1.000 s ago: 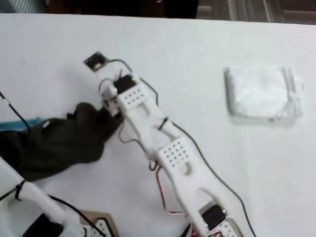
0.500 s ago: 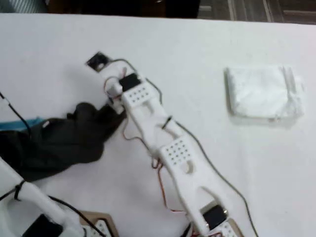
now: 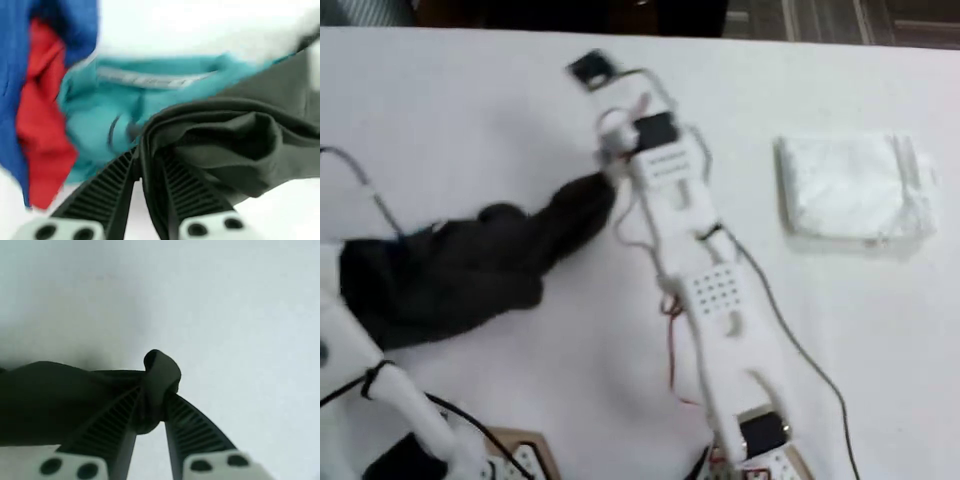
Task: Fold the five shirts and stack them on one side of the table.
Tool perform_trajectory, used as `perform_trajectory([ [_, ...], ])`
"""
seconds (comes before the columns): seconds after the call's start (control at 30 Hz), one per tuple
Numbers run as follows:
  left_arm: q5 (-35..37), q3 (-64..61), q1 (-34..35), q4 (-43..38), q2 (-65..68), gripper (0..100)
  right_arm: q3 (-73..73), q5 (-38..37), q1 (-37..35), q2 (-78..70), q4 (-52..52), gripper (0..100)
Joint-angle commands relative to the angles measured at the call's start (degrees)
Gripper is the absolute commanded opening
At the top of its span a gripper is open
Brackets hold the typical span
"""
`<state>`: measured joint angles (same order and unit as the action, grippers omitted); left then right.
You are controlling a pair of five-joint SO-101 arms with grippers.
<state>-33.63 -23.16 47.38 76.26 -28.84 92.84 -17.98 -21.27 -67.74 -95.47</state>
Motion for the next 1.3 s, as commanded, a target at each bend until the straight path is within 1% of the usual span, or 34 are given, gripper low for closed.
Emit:
perform_trajectory([
  [0.0,6.33,7.52,-8.62,-0.7,-4.22,3,2.73,-0.26,6.64,9.54,-3.56,1.9],
  [0.13,16.0,15.78,-18.64,-0.7,-5.01,3,2.46,-0.35,12.79,15.78,-5.85,1.9],
  [0.3,24.26,21.85,-28.4,-0.62,-2.81,3,0.88,-0.35,20.79,24.13,-6.02,1.9],
  [0.43,26.64,24.04,-33.58,2.2,-0.44,3,-8.35,-1.23,26.07,35.65,-6.11,1.9],
  [0.57,26.55,24.31,-37.19,4.22,0.7,3,-26.2,-6.15,27.47,51.3,-6.02,1.9],
  [0.7,26.37,20.44,-37.63,6.15,3.16,3,-49.05,-7.12,27.47,63.43,-5.76,1.9],
  [0.8,26.2,14.29,-37.45,6.51,7.38,3,-65.41,-7.21,27.56,68.7,-1.54,1.9],
  [0.87,26.2,9.54,-37.45,6.07,11.25,6,-76.84,-7.21,28.88,71.43,4.88,1.9],
  [0.93,26.11,5.41,-37.45,4.75,15.74,12,-88.26,-7.21,29.93,74.15,12.44,1.9],
  [1.0,26.02,2.51,-35.78,3.25,20.48,17,-99.52,-7.21,30.99,77.23,19.38,1.9],
  [1.07,26.02,1.45,-32.88,1.93,24.79,18,-110.24,-7.74,31.78,80.66,25.71,1.9],
  [1.17,26.02,2.68,-27.87,2.11,29.8,16,-124.13,-10.46,32.66,86.29,34.33,1.9],
  [1.27,22.24,6.11,-24.44,4.04,32.09,16,-135.3,-10.46,33.8,90.51,42.77,1.9],
])
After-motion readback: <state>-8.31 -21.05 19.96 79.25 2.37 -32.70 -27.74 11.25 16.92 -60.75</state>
